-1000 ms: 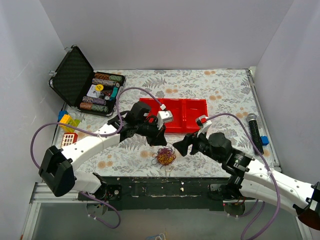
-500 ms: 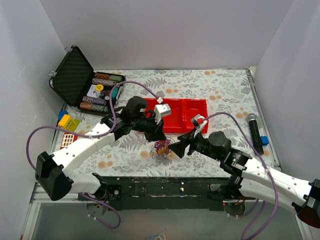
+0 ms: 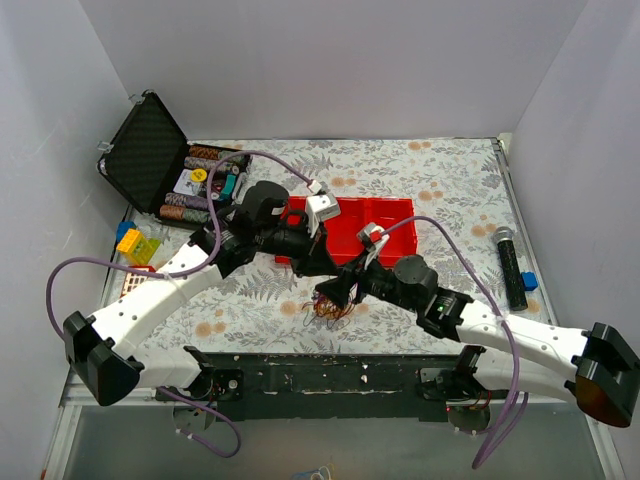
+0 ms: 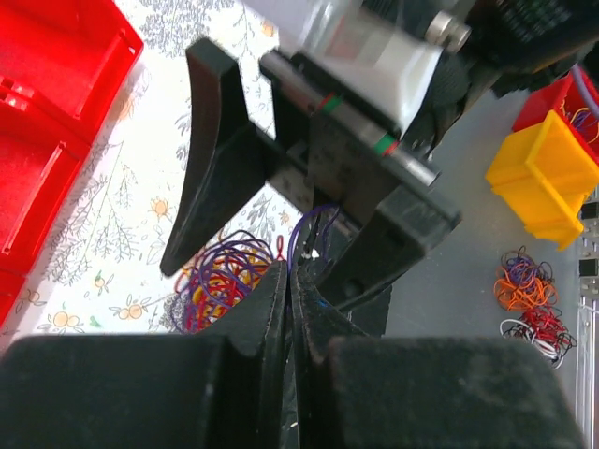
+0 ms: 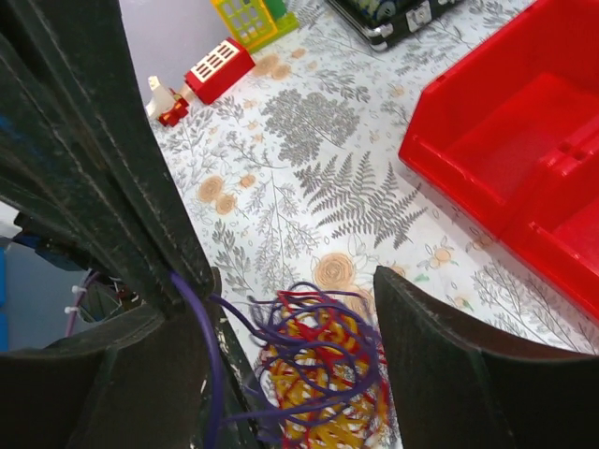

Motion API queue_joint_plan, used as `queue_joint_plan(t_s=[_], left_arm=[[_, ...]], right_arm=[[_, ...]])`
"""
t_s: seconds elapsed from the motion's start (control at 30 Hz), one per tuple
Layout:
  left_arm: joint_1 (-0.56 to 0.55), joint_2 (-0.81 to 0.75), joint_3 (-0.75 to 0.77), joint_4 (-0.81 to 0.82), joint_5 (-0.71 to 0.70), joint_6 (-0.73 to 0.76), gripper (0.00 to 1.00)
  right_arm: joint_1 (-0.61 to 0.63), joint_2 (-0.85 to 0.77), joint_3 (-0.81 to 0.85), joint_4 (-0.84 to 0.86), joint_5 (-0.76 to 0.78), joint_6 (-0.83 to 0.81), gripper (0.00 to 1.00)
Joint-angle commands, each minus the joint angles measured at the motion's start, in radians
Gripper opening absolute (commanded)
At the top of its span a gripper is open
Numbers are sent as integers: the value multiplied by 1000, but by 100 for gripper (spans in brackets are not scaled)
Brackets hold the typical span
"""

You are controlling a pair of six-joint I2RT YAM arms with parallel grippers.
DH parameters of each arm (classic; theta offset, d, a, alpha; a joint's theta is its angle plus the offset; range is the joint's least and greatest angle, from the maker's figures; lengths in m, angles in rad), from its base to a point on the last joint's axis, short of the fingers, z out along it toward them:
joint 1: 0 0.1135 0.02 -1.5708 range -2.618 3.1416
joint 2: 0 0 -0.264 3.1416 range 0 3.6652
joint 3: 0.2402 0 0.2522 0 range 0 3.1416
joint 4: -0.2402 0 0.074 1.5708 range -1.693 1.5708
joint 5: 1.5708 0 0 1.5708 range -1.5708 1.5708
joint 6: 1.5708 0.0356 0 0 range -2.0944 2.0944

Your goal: Untangle the cables

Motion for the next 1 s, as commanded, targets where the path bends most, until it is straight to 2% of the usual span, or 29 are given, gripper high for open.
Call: queue_joint_plan(t_s=[0.0,0.17,0.27,0.4,0.63,0.87,0.97], left_arm=[[-3,-5,76,8,33,-35,0],[-3,-5,151,30,27,-69,0],[-3,-4,218,36,-2,-81,0],[3,-11,321,54,-86,-98,0],[9,-54,426,120,-289,-115,0],[9,-47,602,174,-442,-32,0],[9,-39,692,251,-539,17,0]], right_arm=[[15,51,42,134,-37,10,72],[17,100,-10,174,-44,47,57],[17,108,-63,174,-38,64,53],[20,88,-160,184,-21,104,54],[32,79,-301,181,12,151,62],[39,61,-392,139,61,184,63],[42,44,-413,115,75,191,65]])
